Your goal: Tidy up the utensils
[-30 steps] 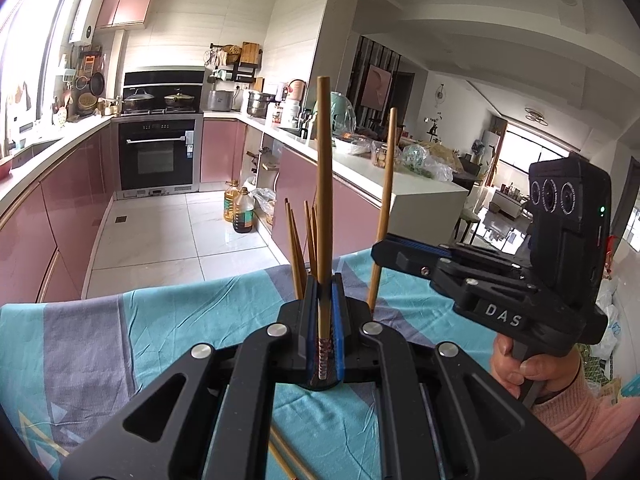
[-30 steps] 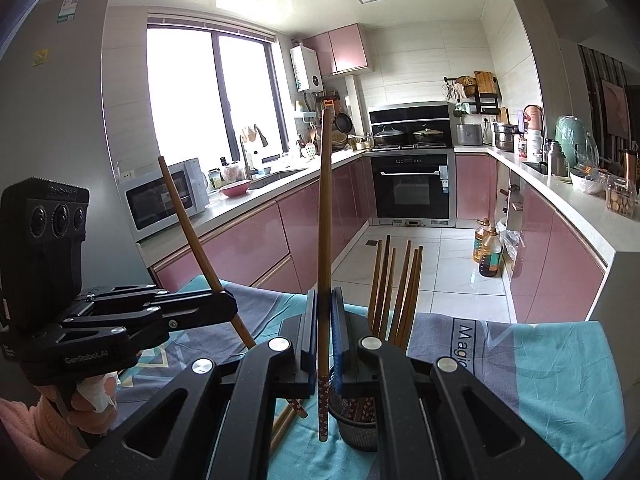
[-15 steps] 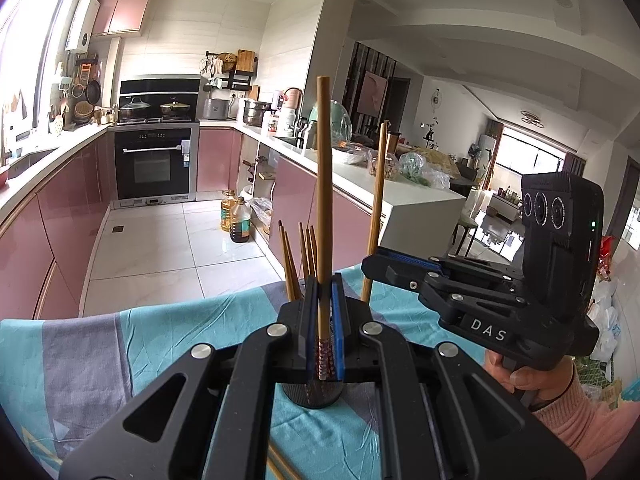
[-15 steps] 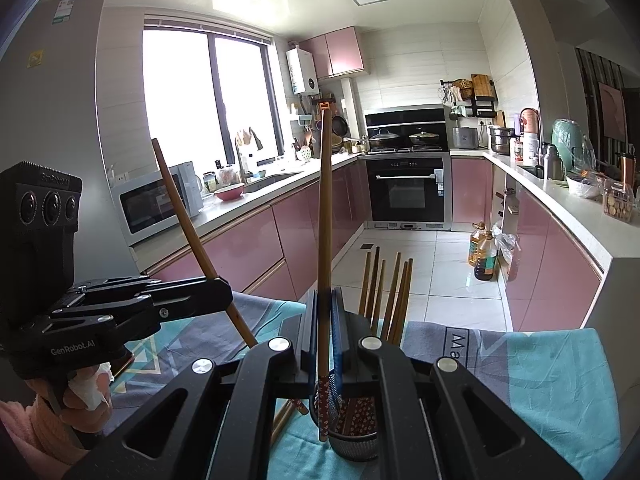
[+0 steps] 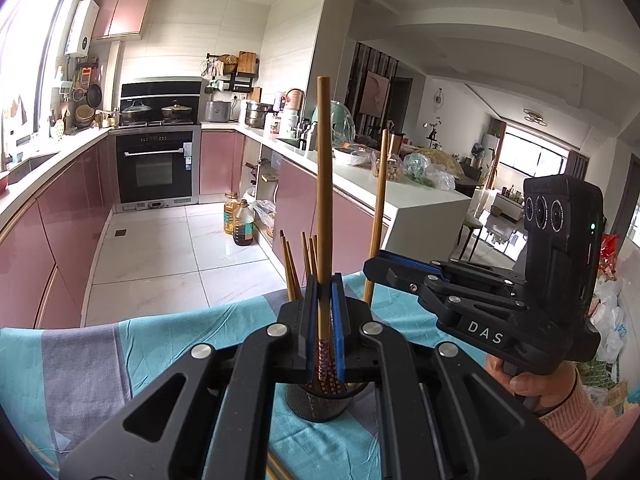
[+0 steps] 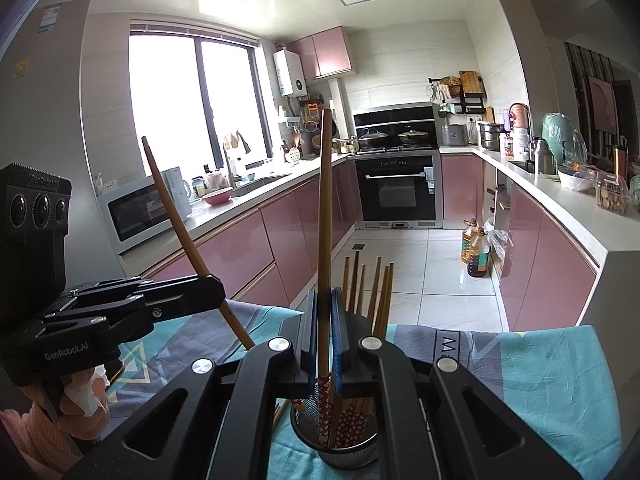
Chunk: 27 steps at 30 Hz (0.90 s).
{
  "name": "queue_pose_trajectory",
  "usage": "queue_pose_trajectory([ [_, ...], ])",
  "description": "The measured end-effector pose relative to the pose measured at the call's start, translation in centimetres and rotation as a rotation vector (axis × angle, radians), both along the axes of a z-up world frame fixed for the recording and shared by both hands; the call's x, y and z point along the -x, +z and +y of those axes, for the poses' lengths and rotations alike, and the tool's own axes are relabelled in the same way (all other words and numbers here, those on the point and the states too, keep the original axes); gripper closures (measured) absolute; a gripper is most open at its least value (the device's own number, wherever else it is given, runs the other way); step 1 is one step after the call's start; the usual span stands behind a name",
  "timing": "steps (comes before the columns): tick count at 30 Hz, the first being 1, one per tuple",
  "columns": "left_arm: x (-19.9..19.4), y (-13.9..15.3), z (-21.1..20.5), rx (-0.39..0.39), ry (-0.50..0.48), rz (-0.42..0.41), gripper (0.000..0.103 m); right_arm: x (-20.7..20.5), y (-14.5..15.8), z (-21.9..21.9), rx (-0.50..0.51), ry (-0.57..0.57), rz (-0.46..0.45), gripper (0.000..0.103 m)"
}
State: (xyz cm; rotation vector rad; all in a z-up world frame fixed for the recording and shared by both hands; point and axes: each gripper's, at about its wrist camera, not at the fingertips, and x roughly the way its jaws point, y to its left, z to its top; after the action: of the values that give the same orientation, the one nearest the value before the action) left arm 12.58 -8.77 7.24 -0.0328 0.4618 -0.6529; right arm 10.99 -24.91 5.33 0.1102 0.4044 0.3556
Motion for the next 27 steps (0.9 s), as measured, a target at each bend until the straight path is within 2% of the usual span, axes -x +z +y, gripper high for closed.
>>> queue_pose_trajectory([
  [27,-1.5,0.1,-1.3,-0.069,-0.01,0.076,0.096,-2.1,-1.9,0.2,-0.014,-0.033,0.064,0.097],
])
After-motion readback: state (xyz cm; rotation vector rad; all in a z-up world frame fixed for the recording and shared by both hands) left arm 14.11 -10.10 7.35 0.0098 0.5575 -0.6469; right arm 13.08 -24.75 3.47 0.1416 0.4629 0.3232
